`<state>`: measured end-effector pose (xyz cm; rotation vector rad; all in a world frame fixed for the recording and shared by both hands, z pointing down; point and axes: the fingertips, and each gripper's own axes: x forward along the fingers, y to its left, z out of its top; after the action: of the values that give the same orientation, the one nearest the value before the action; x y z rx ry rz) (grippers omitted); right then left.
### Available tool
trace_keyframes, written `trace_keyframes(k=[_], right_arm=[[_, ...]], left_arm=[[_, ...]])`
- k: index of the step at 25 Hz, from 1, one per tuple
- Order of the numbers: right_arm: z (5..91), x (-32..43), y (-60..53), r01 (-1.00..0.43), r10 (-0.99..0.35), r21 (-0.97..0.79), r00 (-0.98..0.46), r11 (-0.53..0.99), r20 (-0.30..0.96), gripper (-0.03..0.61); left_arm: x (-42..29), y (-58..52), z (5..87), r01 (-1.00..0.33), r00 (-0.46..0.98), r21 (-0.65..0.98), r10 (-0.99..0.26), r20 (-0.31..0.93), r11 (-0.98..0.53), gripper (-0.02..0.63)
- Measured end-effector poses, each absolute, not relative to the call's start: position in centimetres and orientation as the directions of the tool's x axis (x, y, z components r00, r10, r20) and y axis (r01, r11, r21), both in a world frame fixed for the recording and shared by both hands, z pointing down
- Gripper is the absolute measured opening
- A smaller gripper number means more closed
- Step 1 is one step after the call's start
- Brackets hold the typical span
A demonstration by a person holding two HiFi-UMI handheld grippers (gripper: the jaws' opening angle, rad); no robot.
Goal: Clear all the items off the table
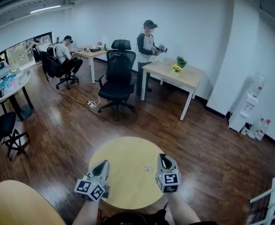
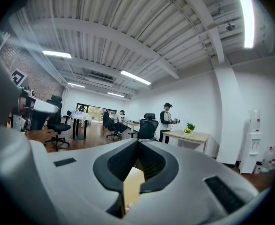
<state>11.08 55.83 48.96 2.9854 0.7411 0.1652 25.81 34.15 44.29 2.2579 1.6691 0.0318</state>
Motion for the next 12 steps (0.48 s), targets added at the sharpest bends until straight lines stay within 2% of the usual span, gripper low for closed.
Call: trace_keyframes(k=[3,12], right_arm=[[48.6,11.2,56.0,0.461,0.466,0.079,0.881,-0.884,0.077,0.005],[49.3,12.3,55.9,0.421,0.426,0.073,0.902,-0.904,0.076,0.005]], left_arm=[[26.9,33.7,44.2,0.904,0.357,0.319,0.913,-0.197,-0.285,-0.009],[27.1,32.5,44.7,0.888,0.405,0.310,0.898,-0.173,-0.340,-0.009]])
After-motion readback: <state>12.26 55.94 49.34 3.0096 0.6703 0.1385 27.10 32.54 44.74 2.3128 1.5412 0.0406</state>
